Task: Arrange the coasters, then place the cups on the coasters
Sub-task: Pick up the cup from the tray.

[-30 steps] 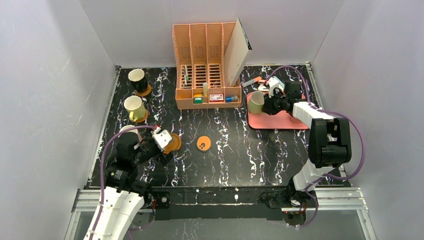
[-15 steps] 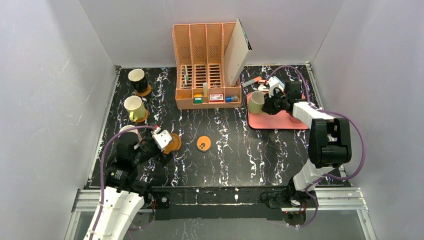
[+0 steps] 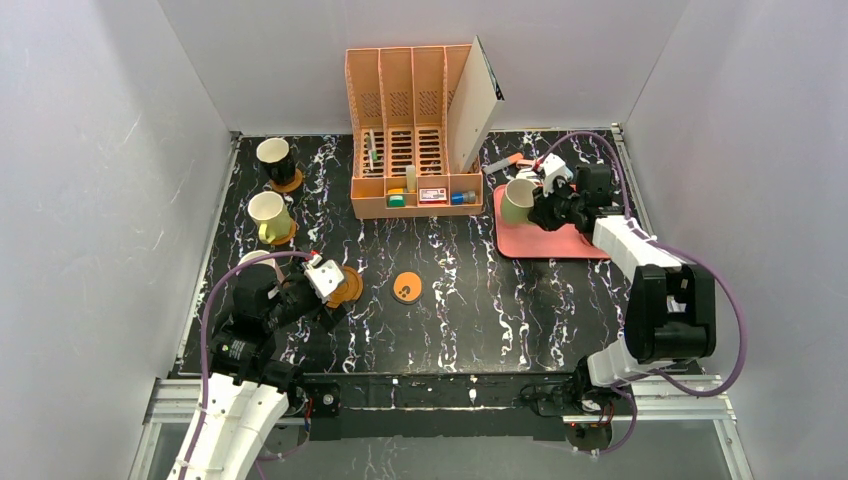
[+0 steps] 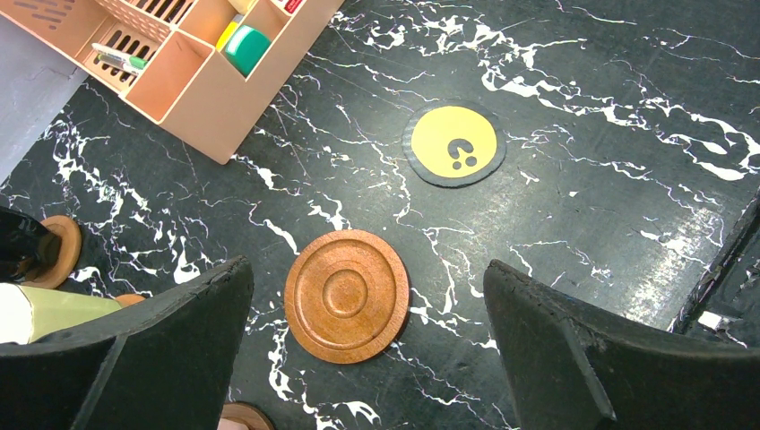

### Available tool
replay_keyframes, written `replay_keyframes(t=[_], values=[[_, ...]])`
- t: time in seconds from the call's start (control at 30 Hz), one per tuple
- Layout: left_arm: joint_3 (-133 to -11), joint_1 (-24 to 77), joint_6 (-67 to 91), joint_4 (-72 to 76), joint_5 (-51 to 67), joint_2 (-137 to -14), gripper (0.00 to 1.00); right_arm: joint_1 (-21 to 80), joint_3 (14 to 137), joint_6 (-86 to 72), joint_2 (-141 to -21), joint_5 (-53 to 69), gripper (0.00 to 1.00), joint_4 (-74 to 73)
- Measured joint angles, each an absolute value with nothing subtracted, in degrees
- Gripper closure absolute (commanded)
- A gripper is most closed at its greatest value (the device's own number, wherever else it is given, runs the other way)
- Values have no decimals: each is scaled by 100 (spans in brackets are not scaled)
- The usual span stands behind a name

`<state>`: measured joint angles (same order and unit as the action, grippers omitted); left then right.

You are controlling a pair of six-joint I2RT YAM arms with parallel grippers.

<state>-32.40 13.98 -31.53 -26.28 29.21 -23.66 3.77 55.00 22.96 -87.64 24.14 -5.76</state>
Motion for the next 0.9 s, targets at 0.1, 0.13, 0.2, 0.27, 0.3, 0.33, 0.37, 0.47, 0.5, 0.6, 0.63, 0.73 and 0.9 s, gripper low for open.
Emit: replay_keyframes(t=[0.1, 0.13, 0.2, 0.27, 0.3, 0.33, 0.37, 0.47, 0.5, 0.6, 0.63, 0.73, 0.9], values=[[-3240, 1398, -3153, -2628, 2921, -2366, 2, 377, 5422, 2296, -8545, 2418, 99, -519], [-3240, 1398, -3153, -2628, 2921, -2366, 2, 377, 5395, 2296, -8488, 2418, 99, -478], [-3240, 1398, -3153, -2630, 2921, -2366, 2, 377, 5354, 2292, -8374, 2436, 99, -427], [-3240, 1398, -3153, -2630, 2921, -2366, 2, 377, 5345, 2285, -8283, 2480, 99, -419], [-3240, 1398, -3153, -2630, 2921, -2366, 2, 377, 5345, 2272, -8243, 2510, 99, -414], [-3240, 1398, -3153, -2633, 2921, -2366, 2, 377, 5345, 2265, -8195, 2569, 99, -414], [-3240, 1398, -3153, -2633, 2921, -2366, 2, 377, 5345, 2265, -8138, 2633, 99, -414], [-3240, 1398, -3153, -2641, 2921, -2368, 2, 377, 5339, 2246, -7900, 2882, 99, -416], [-3240, 1398, -3153, -2644, 2921, -2368, 2, 377, 5339, 2239, -7830, 2954, 99, -416], [-3240, 1393, -3153, -2644, 2921, -2368, 2, 392, 5306, 2217, -7588, 3188, 99, -399], [-3240, 1393, -3155, -2646, 2921, -2368, 2, 403, 5288, 2215, -7526, 3260, 99, -401], [-3240, 1393, -3155, -2646, 2921, -2368, 2, 502, 5266, 2204, -7472, 3385, 99, -408], [-3240, 1393, -3155, -2646, 2921, -2368, 2, 902, 5269, 2283, -7474, 3409, 99, -510]])
